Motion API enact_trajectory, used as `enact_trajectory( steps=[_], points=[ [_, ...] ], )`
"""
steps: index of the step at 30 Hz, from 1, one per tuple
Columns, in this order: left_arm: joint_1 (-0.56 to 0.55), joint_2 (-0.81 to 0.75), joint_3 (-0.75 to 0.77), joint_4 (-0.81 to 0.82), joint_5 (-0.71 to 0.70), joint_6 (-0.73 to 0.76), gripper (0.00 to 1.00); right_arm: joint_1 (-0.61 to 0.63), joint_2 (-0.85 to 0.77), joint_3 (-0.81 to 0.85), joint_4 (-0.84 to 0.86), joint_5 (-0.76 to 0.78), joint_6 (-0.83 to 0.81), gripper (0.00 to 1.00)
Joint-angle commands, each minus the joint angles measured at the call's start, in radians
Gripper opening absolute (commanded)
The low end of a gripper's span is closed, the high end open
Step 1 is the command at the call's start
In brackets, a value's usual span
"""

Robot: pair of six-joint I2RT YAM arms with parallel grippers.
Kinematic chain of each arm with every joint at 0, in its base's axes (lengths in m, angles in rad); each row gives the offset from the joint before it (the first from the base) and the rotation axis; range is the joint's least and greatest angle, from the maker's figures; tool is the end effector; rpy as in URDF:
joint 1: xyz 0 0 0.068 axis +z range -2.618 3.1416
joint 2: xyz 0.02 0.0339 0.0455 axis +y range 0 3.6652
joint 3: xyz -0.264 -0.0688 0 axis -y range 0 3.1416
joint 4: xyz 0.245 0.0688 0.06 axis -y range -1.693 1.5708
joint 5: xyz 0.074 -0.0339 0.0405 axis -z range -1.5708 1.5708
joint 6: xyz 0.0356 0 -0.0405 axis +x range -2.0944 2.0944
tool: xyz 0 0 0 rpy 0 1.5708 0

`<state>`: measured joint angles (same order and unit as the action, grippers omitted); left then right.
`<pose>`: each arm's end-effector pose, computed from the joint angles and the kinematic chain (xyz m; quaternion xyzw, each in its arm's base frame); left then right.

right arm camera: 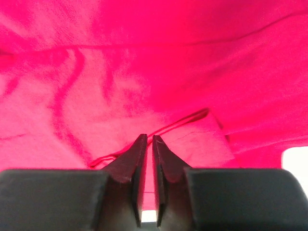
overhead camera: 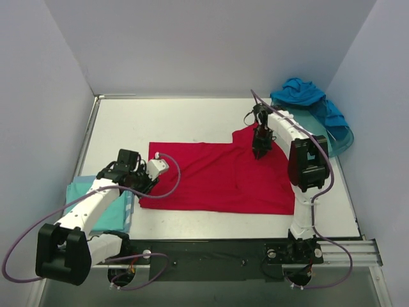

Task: Fold and stack the t-shirts
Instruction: Fold the flattened tshirt in 1/3 of the way, then grap the side of the flattened tshirt furthest away from the robot with both arms

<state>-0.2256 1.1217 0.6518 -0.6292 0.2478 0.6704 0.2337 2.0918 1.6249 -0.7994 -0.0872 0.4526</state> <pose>0.1933 -0.0533 0.1972 0.4440 0.8571 -0.0661 0.2527 0.4176 0.1026 0.1813 0.1013 0.9823 0.0915 0.1282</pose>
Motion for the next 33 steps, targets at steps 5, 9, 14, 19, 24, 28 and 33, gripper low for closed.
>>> enact_trajectory(
  steps=[5,9,14,19,24,28,33],
  points=[
    [0.090,0.240,0.441,-0.030,0.134,-0.337,0.52,-0.045,0.081,0.439,-0.080,0.155,-0.192,0.35],
    [0.124,0.414,0.607,-0.043,0.099,-0.400,0.56,-0.056,0.229,0.622,-0.095,0.202,-0.258,0.51],
    [0.146,0.649,0.784,-0.056,0.078,-0.500,0.59,-0.085,0.388,0.762,-0.075,0.169,-0.282,0.57],
    [0.183,0.782,0.910,-0.043,0.042,-0.542,0.61,-0.103,0.461,0.805,0.025,0.116,-0.270,0.58],
    [0.195,0.927,1.064,-0.093,0.021,-0.508,0.61,-0.122,0.491,0.862,0.060,0.112,-0.258,0.58],
    [0.201,1.004,1.143,-0.139,0.079,-0.471,0.61,-0.119,0.481,0.837,0.068,0.031,-0.273,0.57],
    [0.198,1.067,1.177,-0.181,0.128,-0.413,0.61,-0.138,0.490,0.831,0.055,-0.061,-0.204,0.57]
  ],
)
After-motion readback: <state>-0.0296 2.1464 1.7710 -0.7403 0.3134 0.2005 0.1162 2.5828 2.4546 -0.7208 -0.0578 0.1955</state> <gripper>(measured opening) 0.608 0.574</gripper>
